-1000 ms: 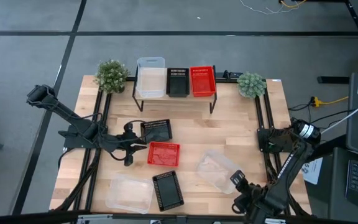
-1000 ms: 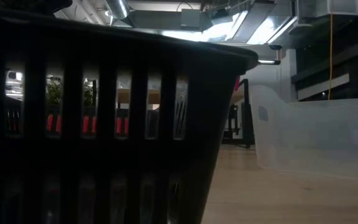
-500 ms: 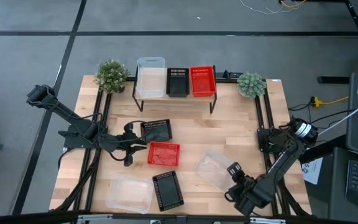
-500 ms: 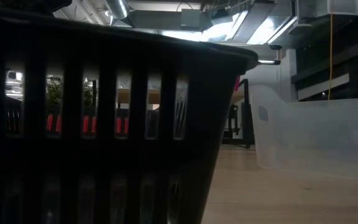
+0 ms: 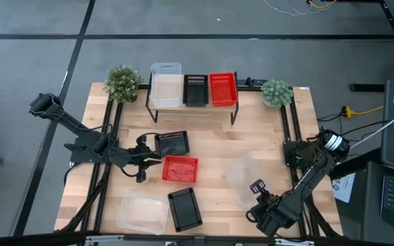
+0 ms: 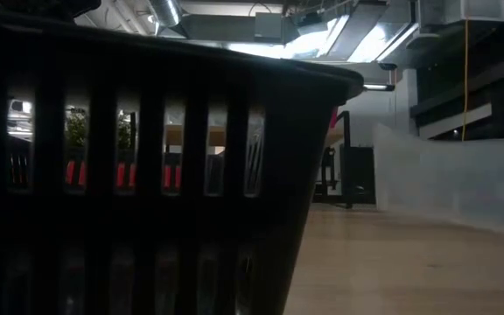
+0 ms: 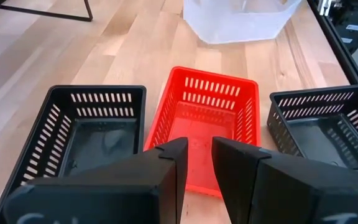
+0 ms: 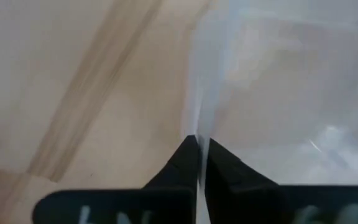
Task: Stack baskets on shelf by color
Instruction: Stack the right transparent bin on top of the transparent bin on the shelf
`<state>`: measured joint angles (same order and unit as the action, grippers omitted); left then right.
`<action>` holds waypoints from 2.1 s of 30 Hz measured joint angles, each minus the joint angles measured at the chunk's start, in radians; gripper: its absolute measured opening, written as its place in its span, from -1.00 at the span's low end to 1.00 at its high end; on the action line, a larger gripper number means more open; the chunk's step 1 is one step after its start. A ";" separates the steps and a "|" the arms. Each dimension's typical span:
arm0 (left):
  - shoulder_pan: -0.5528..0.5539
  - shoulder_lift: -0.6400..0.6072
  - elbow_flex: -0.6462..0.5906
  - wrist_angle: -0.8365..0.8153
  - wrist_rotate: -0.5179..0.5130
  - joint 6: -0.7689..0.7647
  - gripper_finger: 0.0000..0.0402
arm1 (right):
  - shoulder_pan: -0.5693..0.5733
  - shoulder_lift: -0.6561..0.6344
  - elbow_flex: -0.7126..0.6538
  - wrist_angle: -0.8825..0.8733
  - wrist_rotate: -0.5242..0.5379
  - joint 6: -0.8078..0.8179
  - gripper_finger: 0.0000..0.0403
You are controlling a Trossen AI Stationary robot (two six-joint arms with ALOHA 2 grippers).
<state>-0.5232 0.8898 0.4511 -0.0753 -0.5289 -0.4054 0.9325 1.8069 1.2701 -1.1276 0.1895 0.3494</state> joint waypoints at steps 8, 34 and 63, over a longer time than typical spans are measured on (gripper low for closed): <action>0.000 0.000 0.000 0.001 -0.002 0.036 -0.67 | 0.000 0.000 0.030 -0.003 0.054 0.039 -0.99; -0.001 0.000 0.000 0.005 -0.019 -0.046 -0.67 | -0.209 0.000 0.561 -0.069 0.740 -0.179 -1.00; -0.001 0.000 0.000 -0.038 0.019 -0.030 -0.67 | -1.112 0.154 0.745 0.891 -0.180 -0.830 -1.00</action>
<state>-0.5240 0.8898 0.4515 -0.1131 -0.5098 -0.4353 -0.1795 1.9605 2.0151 -0.2367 0.0093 -0.4805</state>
